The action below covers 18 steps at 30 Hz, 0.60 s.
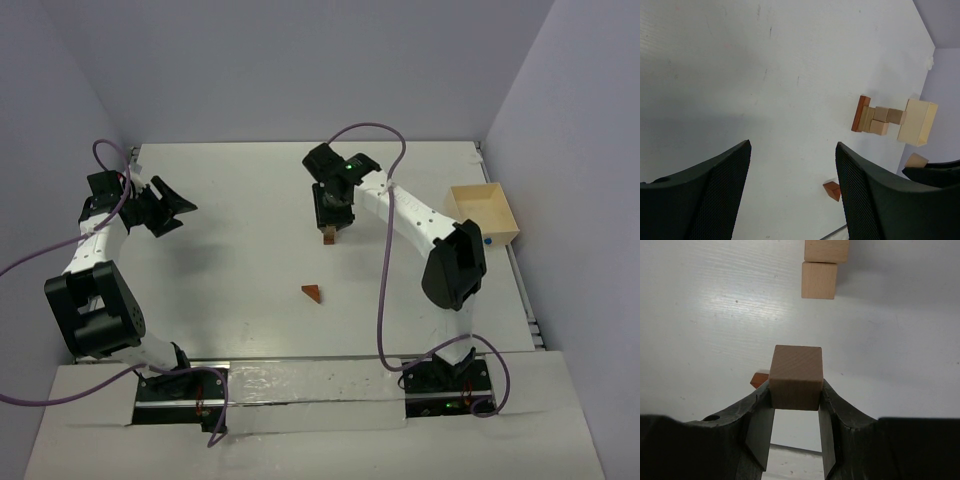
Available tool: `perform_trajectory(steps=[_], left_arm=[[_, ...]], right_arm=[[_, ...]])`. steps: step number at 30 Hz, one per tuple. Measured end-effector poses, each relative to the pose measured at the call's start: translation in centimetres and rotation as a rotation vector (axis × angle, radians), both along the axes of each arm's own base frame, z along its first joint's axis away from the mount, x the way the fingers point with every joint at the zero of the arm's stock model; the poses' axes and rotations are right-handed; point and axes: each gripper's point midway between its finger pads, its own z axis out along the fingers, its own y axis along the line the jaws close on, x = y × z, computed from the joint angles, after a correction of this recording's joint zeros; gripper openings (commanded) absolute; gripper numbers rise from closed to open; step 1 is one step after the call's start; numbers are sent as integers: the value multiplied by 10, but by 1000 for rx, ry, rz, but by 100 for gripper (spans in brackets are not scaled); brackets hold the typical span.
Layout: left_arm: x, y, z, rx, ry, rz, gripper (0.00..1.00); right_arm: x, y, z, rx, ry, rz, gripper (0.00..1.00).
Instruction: Build the wood block tower
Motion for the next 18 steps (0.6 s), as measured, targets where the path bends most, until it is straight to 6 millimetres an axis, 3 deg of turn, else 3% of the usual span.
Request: perform_trajectory(steps=[9,18], left_arm=[[0,0,-1,-1,3,0,75],[1,0,-4,-3,9,0,75]], right_arm=[[15,6,-24,-41,35,-12,0],[30,2,-23,-33,30,-36,0]])
